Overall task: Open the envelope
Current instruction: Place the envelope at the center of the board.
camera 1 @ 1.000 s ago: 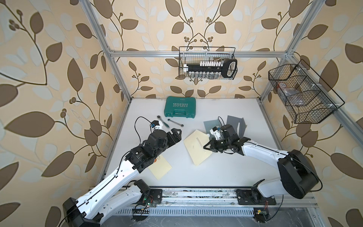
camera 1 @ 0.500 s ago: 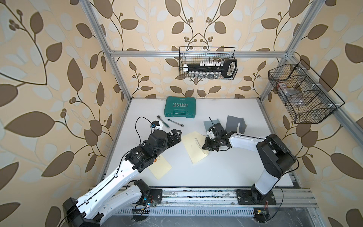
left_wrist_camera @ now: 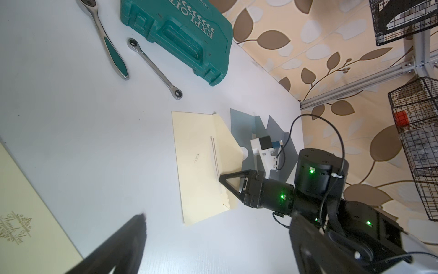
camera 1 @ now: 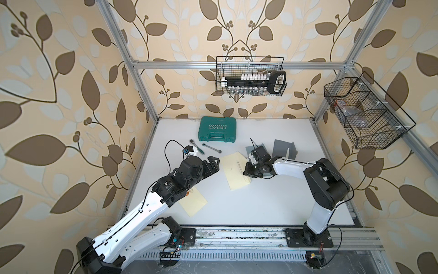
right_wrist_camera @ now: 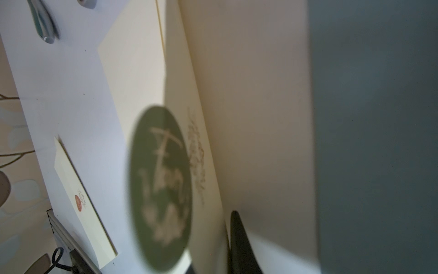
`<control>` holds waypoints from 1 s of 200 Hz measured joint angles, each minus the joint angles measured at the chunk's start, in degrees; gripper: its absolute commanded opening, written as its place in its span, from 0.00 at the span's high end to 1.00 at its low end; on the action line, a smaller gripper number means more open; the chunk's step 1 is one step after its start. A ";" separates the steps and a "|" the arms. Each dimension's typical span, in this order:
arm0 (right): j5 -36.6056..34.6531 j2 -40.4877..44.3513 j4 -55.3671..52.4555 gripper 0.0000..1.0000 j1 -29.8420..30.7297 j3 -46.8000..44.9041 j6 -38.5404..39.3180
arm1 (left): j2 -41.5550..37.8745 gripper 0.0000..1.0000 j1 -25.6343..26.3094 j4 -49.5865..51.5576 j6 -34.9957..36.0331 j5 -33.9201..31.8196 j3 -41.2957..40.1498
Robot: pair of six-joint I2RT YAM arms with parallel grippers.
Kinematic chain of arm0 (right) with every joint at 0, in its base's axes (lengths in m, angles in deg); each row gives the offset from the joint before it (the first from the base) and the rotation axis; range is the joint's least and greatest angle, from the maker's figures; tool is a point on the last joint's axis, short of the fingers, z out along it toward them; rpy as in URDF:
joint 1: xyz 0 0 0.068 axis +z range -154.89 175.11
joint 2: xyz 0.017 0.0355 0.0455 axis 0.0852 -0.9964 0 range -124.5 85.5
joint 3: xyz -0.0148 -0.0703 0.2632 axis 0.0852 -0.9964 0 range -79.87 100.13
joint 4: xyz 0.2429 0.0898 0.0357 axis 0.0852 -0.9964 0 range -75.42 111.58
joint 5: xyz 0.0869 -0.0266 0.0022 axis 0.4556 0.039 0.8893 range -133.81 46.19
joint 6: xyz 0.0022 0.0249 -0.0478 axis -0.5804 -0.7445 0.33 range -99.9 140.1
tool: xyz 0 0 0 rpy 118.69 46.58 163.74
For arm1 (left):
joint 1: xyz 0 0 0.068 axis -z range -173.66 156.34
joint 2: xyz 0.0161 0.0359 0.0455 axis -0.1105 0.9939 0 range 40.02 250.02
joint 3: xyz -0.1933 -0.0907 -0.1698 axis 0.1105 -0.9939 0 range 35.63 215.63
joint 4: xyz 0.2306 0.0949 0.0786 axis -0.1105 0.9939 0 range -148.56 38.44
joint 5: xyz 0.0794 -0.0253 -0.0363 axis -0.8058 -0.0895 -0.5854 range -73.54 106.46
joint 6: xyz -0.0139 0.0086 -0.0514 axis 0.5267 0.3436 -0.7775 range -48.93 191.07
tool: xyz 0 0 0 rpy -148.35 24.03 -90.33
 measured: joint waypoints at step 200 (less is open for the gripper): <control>5.09 34.58 3.48 0.14 2.80 -16.81 2.08 | 11.61 0.04 -21.77 5.38 -3.87 8.87 -6.36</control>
